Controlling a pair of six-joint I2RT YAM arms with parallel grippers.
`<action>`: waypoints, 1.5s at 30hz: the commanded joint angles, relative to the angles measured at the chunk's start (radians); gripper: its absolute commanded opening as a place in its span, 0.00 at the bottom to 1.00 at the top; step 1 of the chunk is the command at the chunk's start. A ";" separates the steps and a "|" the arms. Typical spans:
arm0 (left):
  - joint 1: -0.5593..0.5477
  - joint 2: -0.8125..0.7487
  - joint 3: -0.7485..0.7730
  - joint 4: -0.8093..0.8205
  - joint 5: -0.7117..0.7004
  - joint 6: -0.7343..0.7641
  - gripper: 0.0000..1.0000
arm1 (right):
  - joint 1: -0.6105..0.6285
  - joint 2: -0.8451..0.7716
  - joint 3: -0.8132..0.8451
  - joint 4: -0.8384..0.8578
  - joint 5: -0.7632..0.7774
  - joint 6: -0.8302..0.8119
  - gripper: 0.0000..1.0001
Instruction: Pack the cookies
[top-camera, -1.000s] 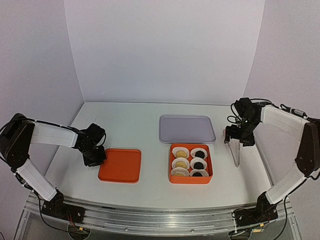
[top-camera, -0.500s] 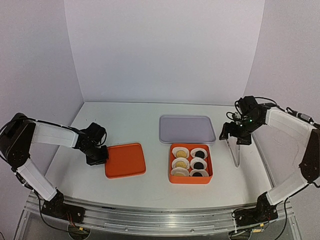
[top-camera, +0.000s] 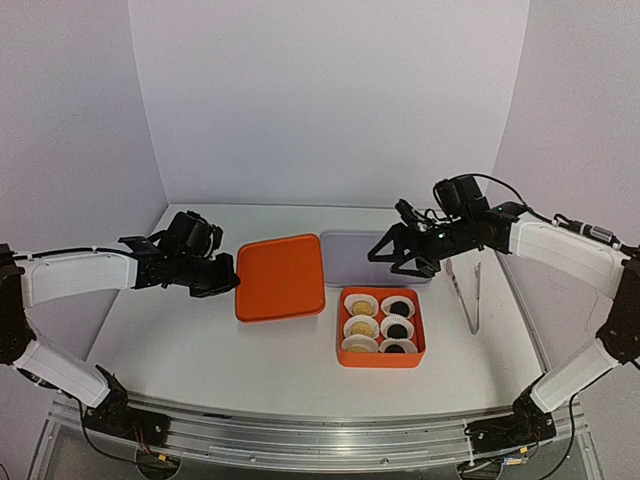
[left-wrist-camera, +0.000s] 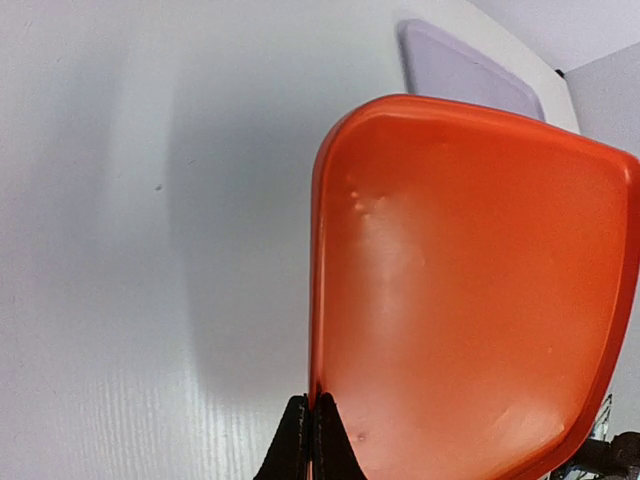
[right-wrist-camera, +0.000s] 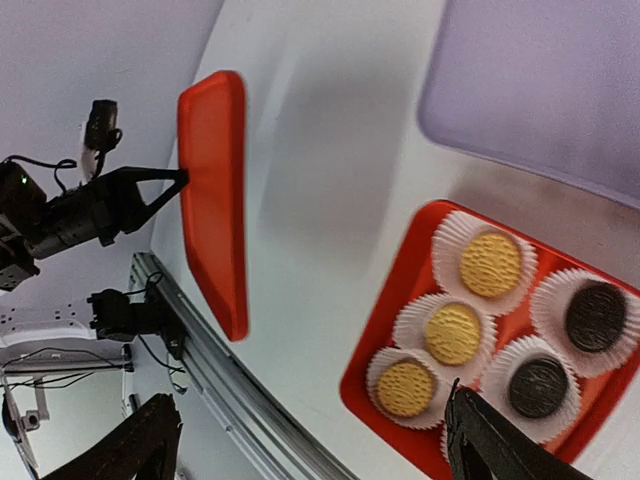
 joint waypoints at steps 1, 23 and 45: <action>-0.051 0.011 0.120 0.023 -0.016 -0.019 0.00 | 0.069 0.094 0.102 0.153 -0.051 0.084 0.87; -0.114 0.097 0.204 0.131 0.002 -0.052 0.00 | 0.194 0.322 0.250 0.246 -0.006 0.145 0.28; -0.110 -0.083 0.246 0.239 0.136 -0.215 1.00 | 0.279 0.037 0.081 0.270 0.646 -0.900 0.00</action>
